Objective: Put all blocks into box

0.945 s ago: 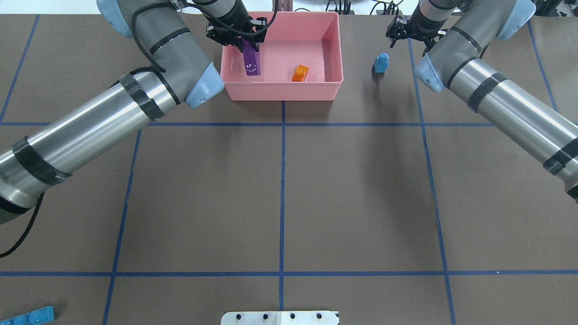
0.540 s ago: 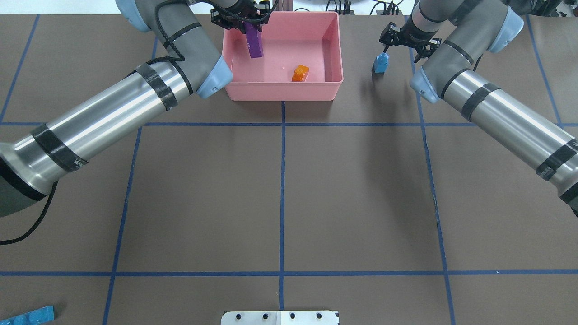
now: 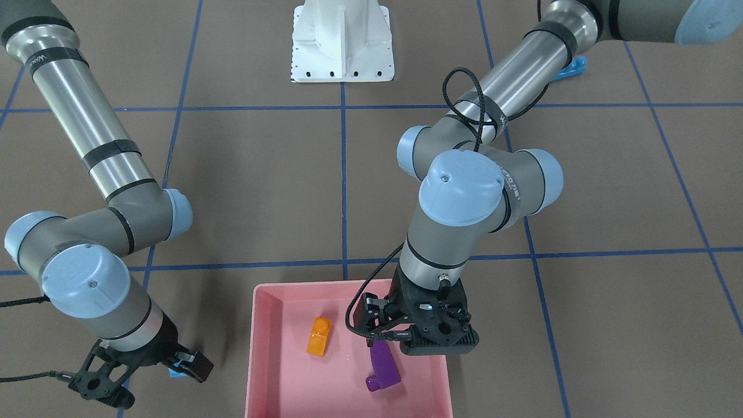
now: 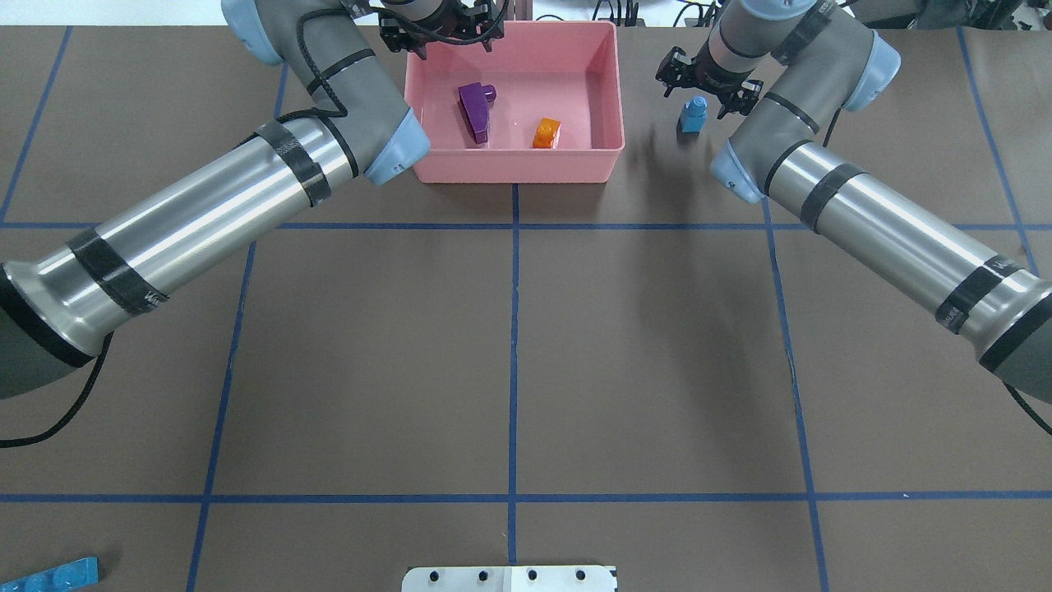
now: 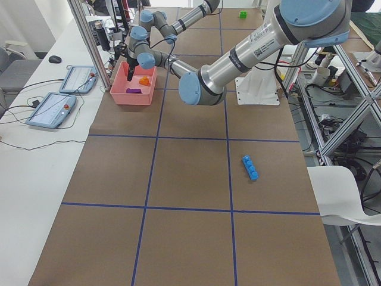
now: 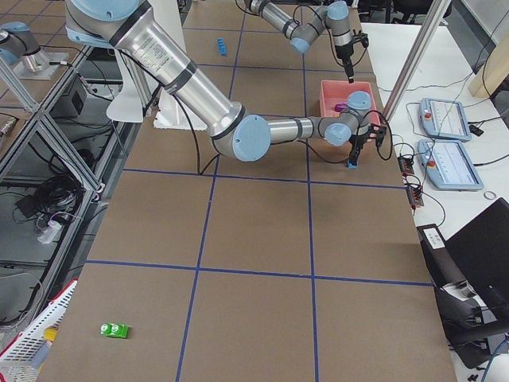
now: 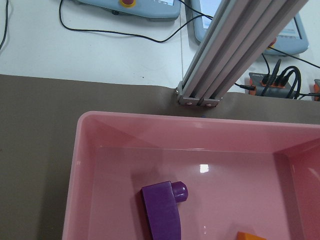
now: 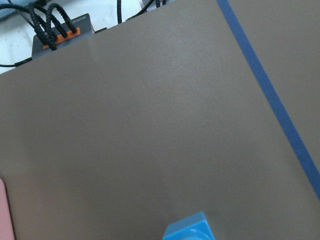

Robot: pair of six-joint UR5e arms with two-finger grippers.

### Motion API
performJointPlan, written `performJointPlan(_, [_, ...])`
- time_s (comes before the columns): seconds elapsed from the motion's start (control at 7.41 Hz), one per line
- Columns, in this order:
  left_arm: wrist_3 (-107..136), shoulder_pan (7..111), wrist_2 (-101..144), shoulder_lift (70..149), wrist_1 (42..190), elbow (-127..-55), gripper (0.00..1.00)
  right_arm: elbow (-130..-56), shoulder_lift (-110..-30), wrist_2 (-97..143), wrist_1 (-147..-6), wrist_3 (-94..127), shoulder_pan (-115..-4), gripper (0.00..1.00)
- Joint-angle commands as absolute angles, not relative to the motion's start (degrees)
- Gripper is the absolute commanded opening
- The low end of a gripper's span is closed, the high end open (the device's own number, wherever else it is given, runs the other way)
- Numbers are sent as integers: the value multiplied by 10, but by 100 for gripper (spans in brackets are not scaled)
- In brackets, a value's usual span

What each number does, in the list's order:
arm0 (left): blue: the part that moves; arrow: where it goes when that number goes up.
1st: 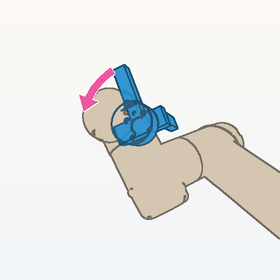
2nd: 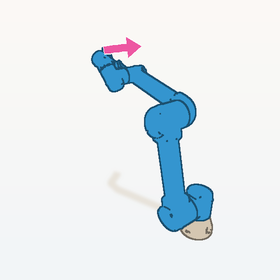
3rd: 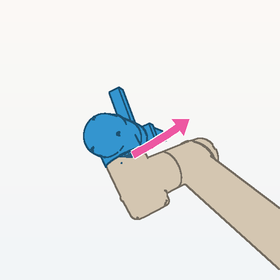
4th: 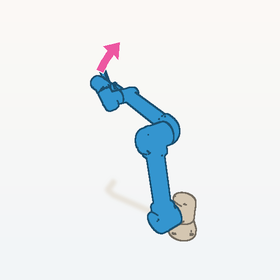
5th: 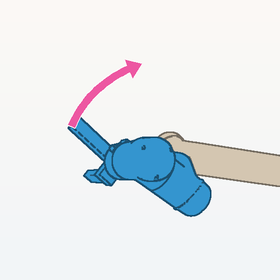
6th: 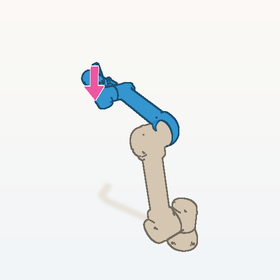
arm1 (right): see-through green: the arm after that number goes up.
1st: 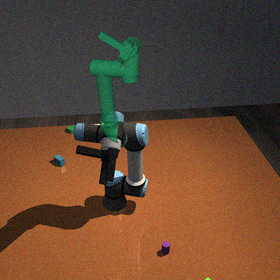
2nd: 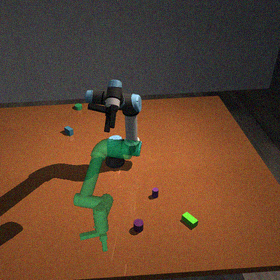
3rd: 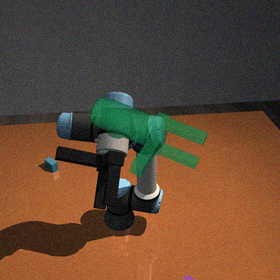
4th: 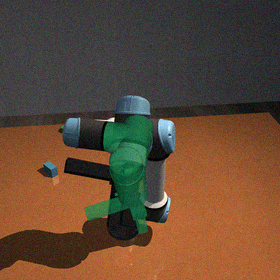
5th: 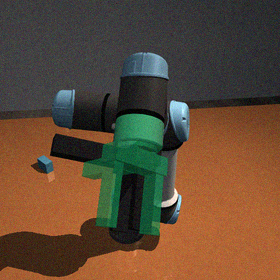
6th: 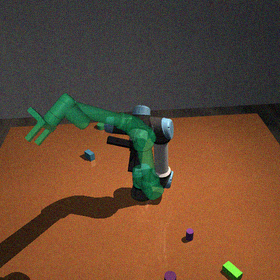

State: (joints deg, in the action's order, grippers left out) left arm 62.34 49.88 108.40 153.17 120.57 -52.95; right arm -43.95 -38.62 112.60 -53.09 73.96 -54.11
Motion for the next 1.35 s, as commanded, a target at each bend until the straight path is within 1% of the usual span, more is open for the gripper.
performJointPlan(0.0, [621,501,1086,1532,1203,-538,100,-431,-386,1109,-531,742,-527,67])
performJointPlan(0.13, [623,499,1087,1532,1199,-542,100,-427,-388,1110,-531,741,-528,23])
performJointPlan(0.27, [621,500,1097,1523,1198,-565,100,-427,-388,1119,-532,737,-535,0])
performJointPlan(0.54, [618,502,1168,1439,1198,-660,100,-438,-387,1158,-537,703,-567,0])
performJointPlan(0.67, [616,504,1179,1379,1188,-731,100,-479,-388,1211,-582,701,-598,0])
performJointPlan(0.81, [603,510,1200,1314,1168,-812,100,-564,-385,1244,-682,700,-619,0])
performJointPlan(0.94, [593,511,1202,1254,1143,-881,100,-613,-361,1245,-767,710,-610,0])
performJointPlan(1.08, [577,511,1203,1190,1136,-941,100,-610,-328,1241,-786,732,-583,0])
performJointPlan(1.21, [556,508,1203,1108,1137,-1002,100,-603,-308,1204,-779,770,-555,0])
